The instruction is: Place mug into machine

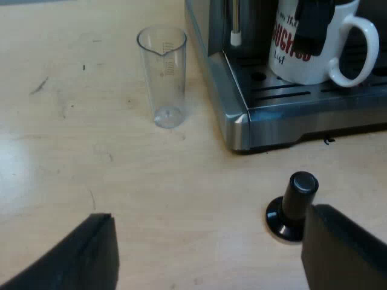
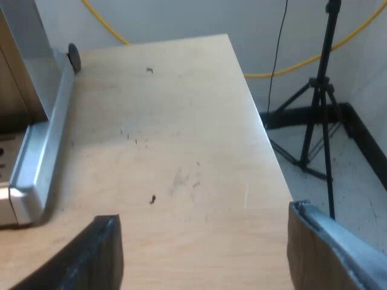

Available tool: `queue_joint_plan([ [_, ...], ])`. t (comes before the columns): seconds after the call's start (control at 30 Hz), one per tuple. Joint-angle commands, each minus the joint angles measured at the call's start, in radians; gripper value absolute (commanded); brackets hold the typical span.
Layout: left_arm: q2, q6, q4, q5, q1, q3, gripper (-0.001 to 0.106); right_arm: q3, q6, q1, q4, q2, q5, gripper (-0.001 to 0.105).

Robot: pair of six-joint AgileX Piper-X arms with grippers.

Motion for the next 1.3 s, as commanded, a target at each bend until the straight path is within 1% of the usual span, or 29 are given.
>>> queue_joint_plan([
  [0.03, -0.138, -0.010, -0.017, -0.010, 0.000, -0.002, 0.065, 0.006, -0.013, -0.005, -0.012, -0.046, -0.016, 0.059],
  [0.47, -0.138, -0.010, -0.017, -0.010, 0.000, -0.002, 0.065, 0.008, -0.004, -0.005, 0.031, -0.046, -0.021, 0.059],
  [0.6, -0.138, -0.010, -0.017, -0.010, 0.000, -0.002, 0.065, 0.008, 0.025, -0.005, 0.031, -0.046, -0.021, 0.059],
  [0.7, -0.138, -0.010, -0.017, -0.010, 0.000, -0.002, 0.065, 0.008, 0.032, -0.005, 0.031, -0.046, -0.019, 0.059],
  [1.3, -0.138, -0.010, -0.017, -0.010, 0.000, -0.002, 0.065, 0.008, 0.032, -0.005, 0.031, -0.046, -0.019, 0.059],
])
